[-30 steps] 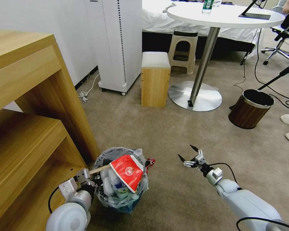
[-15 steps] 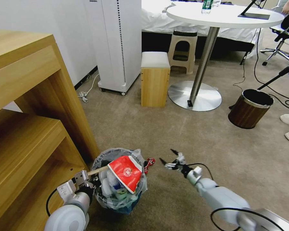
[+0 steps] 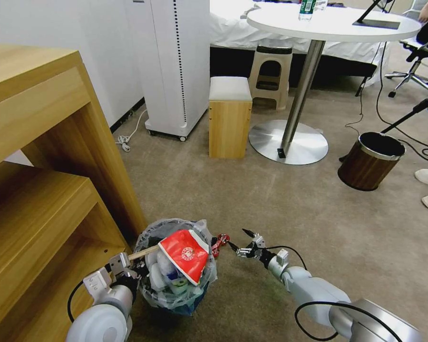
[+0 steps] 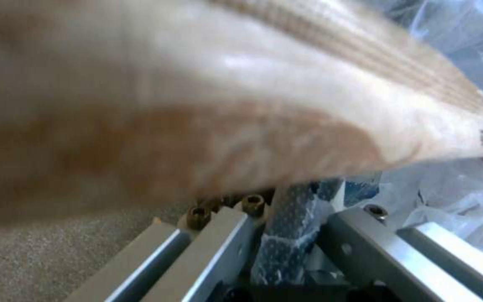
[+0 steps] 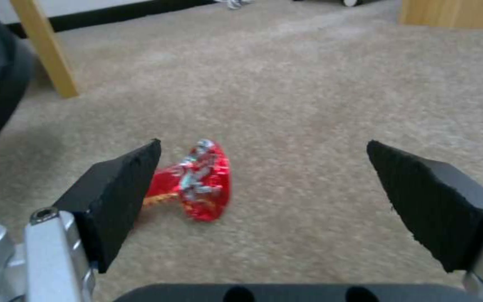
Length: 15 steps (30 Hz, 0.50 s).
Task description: Pick up the trash bin and place the garbage on the floor into it.
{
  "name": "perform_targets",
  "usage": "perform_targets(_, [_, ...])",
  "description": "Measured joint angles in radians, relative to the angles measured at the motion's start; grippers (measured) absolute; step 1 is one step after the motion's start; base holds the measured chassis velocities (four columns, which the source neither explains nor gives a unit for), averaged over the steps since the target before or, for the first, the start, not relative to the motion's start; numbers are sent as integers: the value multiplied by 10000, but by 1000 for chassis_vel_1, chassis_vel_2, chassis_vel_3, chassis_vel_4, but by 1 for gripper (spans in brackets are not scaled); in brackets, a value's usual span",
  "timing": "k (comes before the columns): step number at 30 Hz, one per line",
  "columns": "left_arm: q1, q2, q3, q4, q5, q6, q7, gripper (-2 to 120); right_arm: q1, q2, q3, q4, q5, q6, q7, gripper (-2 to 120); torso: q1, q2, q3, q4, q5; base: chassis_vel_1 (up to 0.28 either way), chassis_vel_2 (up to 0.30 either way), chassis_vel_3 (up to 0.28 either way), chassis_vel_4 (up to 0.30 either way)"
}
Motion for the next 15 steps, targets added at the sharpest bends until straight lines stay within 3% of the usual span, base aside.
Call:
perform_targets(6, [52,-73,-2,16,69,-43,66,0,75,261,215,-228,-302,-24,477,91,0,0,0,-1,0,0,0,0,0])
perform_targets(9, [145,-122,-24,16,151,-87,154,0,179,629,394,-474,-863,181,1314,89,0,0,0,1,1,0,0,0,0])
perform_targets(15, [161,-112,-60,-15,170,-102,169,0,226,856,605,-576,-1932,422,1868,90,0,0,0,0,1,0,0,0,0])
